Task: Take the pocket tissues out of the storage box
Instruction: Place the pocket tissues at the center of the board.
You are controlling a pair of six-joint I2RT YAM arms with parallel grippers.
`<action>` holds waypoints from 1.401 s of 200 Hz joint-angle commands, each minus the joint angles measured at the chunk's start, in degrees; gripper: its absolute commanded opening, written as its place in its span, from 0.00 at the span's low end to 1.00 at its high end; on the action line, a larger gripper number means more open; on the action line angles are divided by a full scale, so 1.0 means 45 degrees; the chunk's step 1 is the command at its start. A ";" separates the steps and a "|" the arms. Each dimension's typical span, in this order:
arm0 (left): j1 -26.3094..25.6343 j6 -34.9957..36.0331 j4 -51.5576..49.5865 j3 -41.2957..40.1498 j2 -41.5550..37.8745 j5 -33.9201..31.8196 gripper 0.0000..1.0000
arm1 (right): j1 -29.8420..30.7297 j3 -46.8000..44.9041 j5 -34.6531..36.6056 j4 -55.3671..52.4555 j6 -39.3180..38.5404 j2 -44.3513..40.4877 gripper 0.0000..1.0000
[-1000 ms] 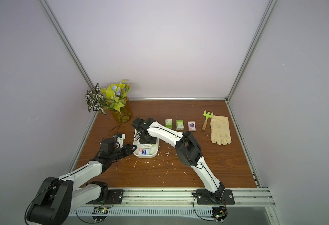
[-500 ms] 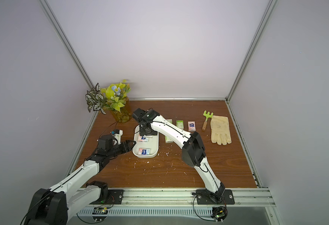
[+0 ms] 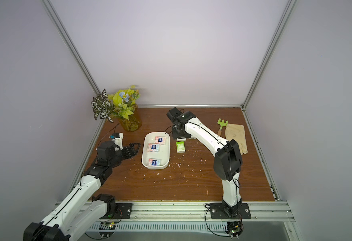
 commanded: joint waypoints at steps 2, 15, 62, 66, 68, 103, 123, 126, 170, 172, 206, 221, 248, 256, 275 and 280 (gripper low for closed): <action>0.0356 0.0260 -0.0407 0.0552 -0.0089 -0.0393 0.84 | -0.0424 -0.1342 0.0288 0.1056 -0.0783 -0.1038 0.58; 0.0426 0.0320 -0.0496 0.0741 -0.0031 -0.0426 0.84 | -0.0723 -0.2249 0.0006 0.1608 -0.0895 -0.1388 0.58; 0.0484 0.0325 -0.0667 0.0956 0.0166 -0.0657 0.84 | -0.1456 -0.4618 -0.0506 0.3113 -0.1486 -0.1846 0.58; 0.0486 0.0294 -0.0666 0.0958 0.0184 -0.0661 0.84 | -0.1508 -0.4765 -0.0602 0.3206 -0.1517 -0.1846 0.58; 0.0486 0.0287 -0.0664 0.0955 0.0186 -0.0662 0.84 | -0.1524 -0.4826 -0.0646 0.3252 -0.1521 -0.1846 0.58; 0.0486 0.0060 -0.0510 0.0883 0.0206 -0.0642 0.84 | -0.1673 -0.5625 -0.0993 0.3905 -0.1820 -0.1476 0.58; 0.0486 0.0026 -0.0526 0.0944 0.0223 -0.0623 0.84 | -0.1758 -0.5794 -0.1046 0.4104 -0.1860 -0.1104 0.58; 0.0486 0.0033 -0.0541 0.0952 0.0242 -0.0623 0.84 | -0.1745 -0.5790 -0.1063 0.4140 -0.1859 -0.1045 0.58; 0.0488 0.0101 -0.0712 0.1032 0.0245 -0.0610 0.84 | -0.1800 -0.5770 -0.1246 0.4321 -0.1855 -0.0368 0.58; 0.0487 0.0097 -0.0717 0.1032 0.0235 -0.0615 0.84 | -0.1792 -0.5785 -0.1246 0.4342 -0.1850 -0.0353 0.58; 0.0486 0.0167 -0.0786 0.0993 0.0225 -0.0621 0.84 | -0.1820 -0.5790 -0.1382 0.4518 -0.1744 0.0002 0.58; 0.0486 0.0181 -0.0815 0.0997 0.0211 -0.0613 0.84 | -0.1809 -0.5790 -0.1413 0.4609 -0.1705 0.0133 0.58; 0.0486 0.0205 -0.0838 0.0945 0.0207 -0.0564 0.84 | -0.1830 -0.5809 -0.1331 0.4636 -0.1686 0.0350 0.59; 0.0504 0.0204 -0.0839 0.0918 0.0172 -0.0588 0.84 | -0.1840 -0.5829 -0.1272 0.4639 -0.1633 0.0373 0.59; 0.0505 0.0219 -0.0878 0.0911 0.0128 -0.0583 0.84 | -0.1825 -0.5868 -0.1208 0.4613 -0.1539 0.0394 0.60; 0.0505 0.0216 -0.0878 0.0895 0.0128 -0.0584 0.84 | -0.1831 -0.5887 -0.1208 0.4622 -0.1513 0.0386 0.61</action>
